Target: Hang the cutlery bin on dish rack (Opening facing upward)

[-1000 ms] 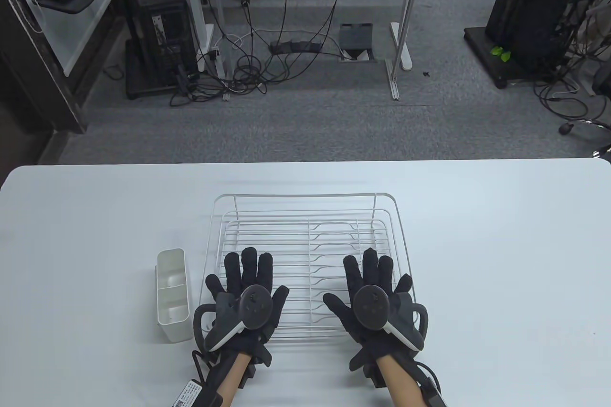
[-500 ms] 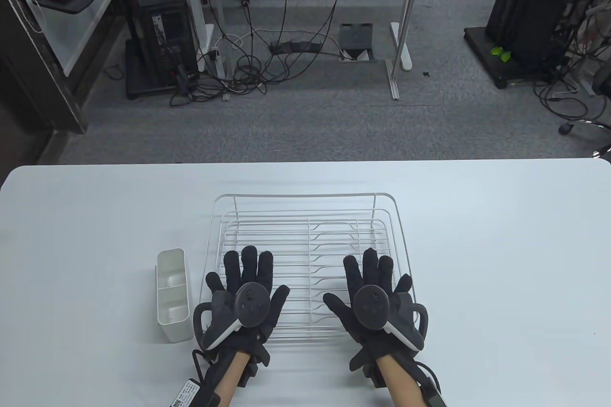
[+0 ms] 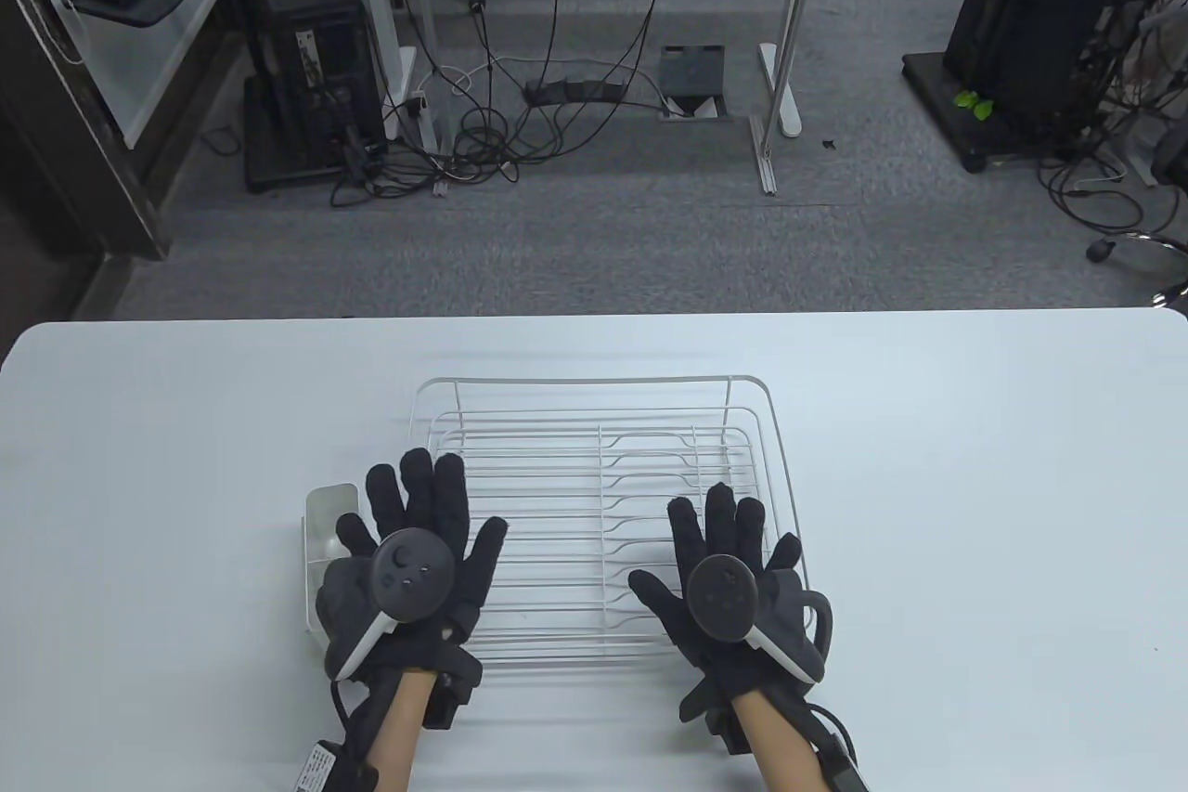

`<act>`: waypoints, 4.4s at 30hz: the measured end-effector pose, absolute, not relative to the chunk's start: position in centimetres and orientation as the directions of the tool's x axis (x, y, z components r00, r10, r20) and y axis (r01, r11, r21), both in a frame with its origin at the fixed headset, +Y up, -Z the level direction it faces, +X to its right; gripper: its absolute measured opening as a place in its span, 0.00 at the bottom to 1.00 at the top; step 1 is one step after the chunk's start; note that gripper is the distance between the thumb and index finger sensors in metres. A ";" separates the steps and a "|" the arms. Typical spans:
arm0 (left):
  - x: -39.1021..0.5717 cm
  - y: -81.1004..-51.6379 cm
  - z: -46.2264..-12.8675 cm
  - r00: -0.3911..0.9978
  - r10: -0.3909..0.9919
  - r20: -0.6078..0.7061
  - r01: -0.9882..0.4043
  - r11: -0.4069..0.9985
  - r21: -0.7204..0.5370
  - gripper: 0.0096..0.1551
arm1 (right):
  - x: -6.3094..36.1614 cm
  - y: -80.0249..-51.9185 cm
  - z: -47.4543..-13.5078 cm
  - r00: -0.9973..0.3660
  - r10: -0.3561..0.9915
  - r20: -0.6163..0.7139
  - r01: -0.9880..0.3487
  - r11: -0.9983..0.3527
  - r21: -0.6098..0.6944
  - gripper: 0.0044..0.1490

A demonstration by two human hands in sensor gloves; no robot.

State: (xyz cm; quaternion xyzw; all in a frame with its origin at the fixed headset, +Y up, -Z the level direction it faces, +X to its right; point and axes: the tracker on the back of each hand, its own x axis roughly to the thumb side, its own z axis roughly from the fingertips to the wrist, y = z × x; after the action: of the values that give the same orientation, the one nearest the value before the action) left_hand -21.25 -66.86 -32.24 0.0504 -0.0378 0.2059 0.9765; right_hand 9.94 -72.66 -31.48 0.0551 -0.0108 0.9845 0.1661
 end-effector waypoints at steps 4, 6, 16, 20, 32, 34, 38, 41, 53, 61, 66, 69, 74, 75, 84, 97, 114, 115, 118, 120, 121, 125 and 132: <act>-24.4 -66.4 -32.1 0.892 0.451 0.024 -0.449 0.882 0.140 0.43 | 9.9 -72.7 -31.5 -0.939 0.326 0.112 -0.328 -0.945 -0.002 0.51; -25.8 -66.7 -32.1 0.877 0.480 -0.012 -0.472 0.867 0.160 0.43 | 9.9 -72.7 -31.5 -0.939 0.326 0.112 -0.329 -0.944 -0.004 0.51; -31.6 -69.4 -32.1 0.792 0.578 -0.195 -0.556 0.816 0.160 0.43 | 9.9 -72.7 -31.5 -0.939 0.326 0.111 -0.328 -0.945 -0.004 0.51; -33.2 -70.6 -31.9 0.749 0.614 -0.248 -0.593 0.789 0.161 0.42 | 9.9 -72.7 -31.5 -0.939 0.326 0.111 -0.328 -0.945 -0.003 0.51; -35.7 -73.9 -31.6 0.614 0.711 -0.343 -0.717 0.684 0.135 0.41 | 9.9 -72.7 -31.5 -0.939 0.325 0.111 -0.328 -0.945 -0.005 0.50; -35.7 -74.0 -31.6 0.588 0.735 -0.338 -0.737 0.659 0.152 0.40 | 9.9 -72.7 -31.5 -0.939 0.326 0.111 -0.328 -0.945 -0.005 0.50; -35.7 -74.5 -31.7 0.566 0.753 -0.335 -0.761 0.634 0.140 0.40 | 9.9 -72.7 -31.5 -0.939 0.326 0.111 -0.328 -0.945 -0.005 0.50; -35.7 -74.8 -31.8 0.539 0.776 -0.328 -0.785 0.604 0.138 0.40 | 9.9 -72.7 -31.5 -0.939 0.326 0.111 -0.328 -0.945 -0.005 0.50; -35.7 -75.5 -32.2 0.462 0.835 -0.300 -0.848 0.515 0.127 0.39 | 9.9 -72.7 -31.5 -0.939 0.326 0.111 -0.328 -0.945 -0.005 0.50; -35.6 -75.7 -32.2 0.426 0.861 -0.278 -0.866 0.476 0.150 0.38 | 9.9 -72.7 -31.5 -0.939 0.326 0.111 -0.328 -0.945 -0.005 0.50; -35.5 -75.5 -32.2 0.452 0.849 -0.272 -0.849 0.503 0.160 0.37 | 9.9 -72.7 -31.5 -0.939 0.326 0.111 -0.328 -0.945 -0.005 0.50; -35.6 -75.5 -32.3 0.451 0.851 -0.271 -0.847 0.503 0.170 0.37 | 9.9 -72.7 -31.5 -0.939 0.326 0.111 -0.328 -0.945 -0.005 0.50; -35.8 -75.5 -32.3 0.468 0.841 -0.271 -0.833 0.522 0.183 0.37 | 9.9 -72.7 -31.5 -0.939 0.326 0.109 -0.329 -0.944 -0.005 0.50; -35.8 -75.5 -32.3 0.471 0.840 -0.271 -0.831 0.525 0.184 0.37 | 9.9 -72.7 -31.5 -0.939 0.326 0.109 -0.329 -0.944 -0.005 0.50; -36.1 -74.5 -32.1 0.462 0.849 -0.255 -0.827 0.517 0.222 0.36 | 9.9 -72.7 -31.5 -0.939 0.326 0.109 -0.329 -0.944 -0.005 0.50; -35.4 -68.1 -30.5 0.473 0.878 -0.074 -0.791 0.460 0.404 0.36 | 9.9 -72.7 -31.5 -0.939 0.326 0.109 -0.329 -0.944 -0.005 0.50; -26.2 -64.0 -30.5 0.460 0.866 0.198 -0.869 0.393 0.301 0.36 | 9.9 -72.7 -31.5 -0.939 0.328 0.108 -0.330 -0.944 -0.004 0.50; -25.7 -64.0 -30.5 0.456 0.866 0.205 -0.873 0.391 0.293 0.36 | 9.9 -72.7 -31.5 -0.938 0.328 0.108 -0.331 -0.944 -0.004 0.50; -23.7 -64.2 -30.6 0.468 0.854 0.225 -0.874 0.410 0.260 0.36 | 9.9 -72.7 -31.5 -0.938 0.330 0.108 -0.332 -0.943 -0.001 0.50; -22.6 -64.4 -30.6 0.465 0.856 0.224 -0.878 0.416 0.236 0.36 | 9.9 -72.7 -31.5 -0.938 0.330 0.108 -0.332 -0.943 0.000 0.50; -22.1 -64.6 -30.6 0.456 0.861 0.225 -0.884 0.408 0.230 0.36 | 10.0 -72.7 -31.5 -0.938 0.331 0.108 -0.333 -0.943 0.000 0.50; -20.4 -65.0 -30.6 0.451 0.858 0.246 -0.890 0.412 0.197 0.36 | 10.0 -72.7 -31.5 -0.937 0.332 0.108 -0.334 -0.943 0.002 0.50; -17.9 -65.8 -30.4 0.427 0.865 0.264 -0.904 0.406 0.131 0.36 | 10.0 -72.7 -31.6 -0.936 0.335 0.108 -0.337 -0.942 0.003 0.50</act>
State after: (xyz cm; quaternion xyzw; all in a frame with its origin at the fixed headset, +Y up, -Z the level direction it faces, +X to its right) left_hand -17.86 -65.83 -30.40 0.1276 -0.0772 0.5297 0.8350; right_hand 9.97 -72.65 -31.58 0.0535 -0.0076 0.9838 0.1707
